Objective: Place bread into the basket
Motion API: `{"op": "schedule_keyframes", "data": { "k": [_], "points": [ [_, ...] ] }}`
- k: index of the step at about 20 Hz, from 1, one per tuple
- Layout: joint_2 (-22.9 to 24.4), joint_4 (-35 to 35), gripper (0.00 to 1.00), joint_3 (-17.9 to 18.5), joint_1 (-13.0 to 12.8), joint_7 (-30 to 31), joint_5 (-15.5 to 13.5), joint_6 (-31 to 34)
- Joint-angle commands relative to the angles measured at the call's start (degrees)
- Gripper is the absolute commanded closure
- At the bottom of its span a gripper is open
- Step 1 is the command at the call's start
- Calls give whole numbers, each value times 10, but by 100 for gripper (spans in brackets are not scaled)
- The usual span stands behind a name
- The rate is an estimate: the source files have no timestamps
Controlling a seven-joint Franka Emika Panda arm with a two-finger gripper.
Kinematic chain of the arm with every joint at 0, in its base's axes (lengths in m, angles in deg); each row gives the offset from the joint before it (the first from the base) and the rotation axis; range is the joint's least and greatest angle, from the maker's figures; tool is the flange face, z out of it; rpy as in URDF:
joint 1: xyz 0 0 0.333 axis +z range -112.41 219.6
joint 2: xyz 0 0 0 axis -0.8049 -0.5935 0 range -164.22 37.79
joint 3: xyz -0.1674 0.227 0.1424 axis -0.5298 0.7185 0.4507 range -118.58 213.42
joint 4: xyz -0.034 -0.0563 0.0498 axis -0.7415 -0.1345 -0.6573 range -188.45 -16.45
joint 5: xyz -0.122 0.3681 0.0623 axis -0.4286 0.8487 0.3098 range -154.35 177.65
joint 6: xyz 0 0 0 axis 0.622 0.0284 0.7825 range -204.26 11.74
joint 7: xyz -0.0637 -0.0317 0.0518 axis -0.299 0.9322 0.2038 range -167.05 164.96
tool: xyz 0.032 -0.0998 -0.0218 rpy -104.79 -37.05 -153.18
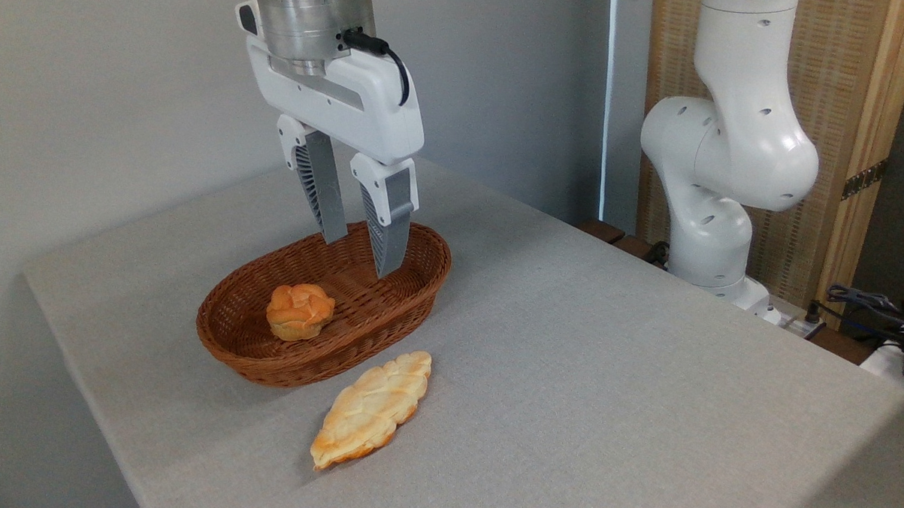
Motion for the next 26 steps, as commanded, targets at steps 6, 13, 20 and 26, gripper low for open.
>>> {"op": "schedule_keyframes", "data": {
  "k": [6,13,20,26],
  "points": [
    [3,-1,0,11,-4,-8,-8,1],
    [3,-2,0,11,-4,0,-9,1],
    [2,-9,0,11,-2,11,-15,-5],
    [0,-72,0,16,13,92,-56,-127]
  ]
}}
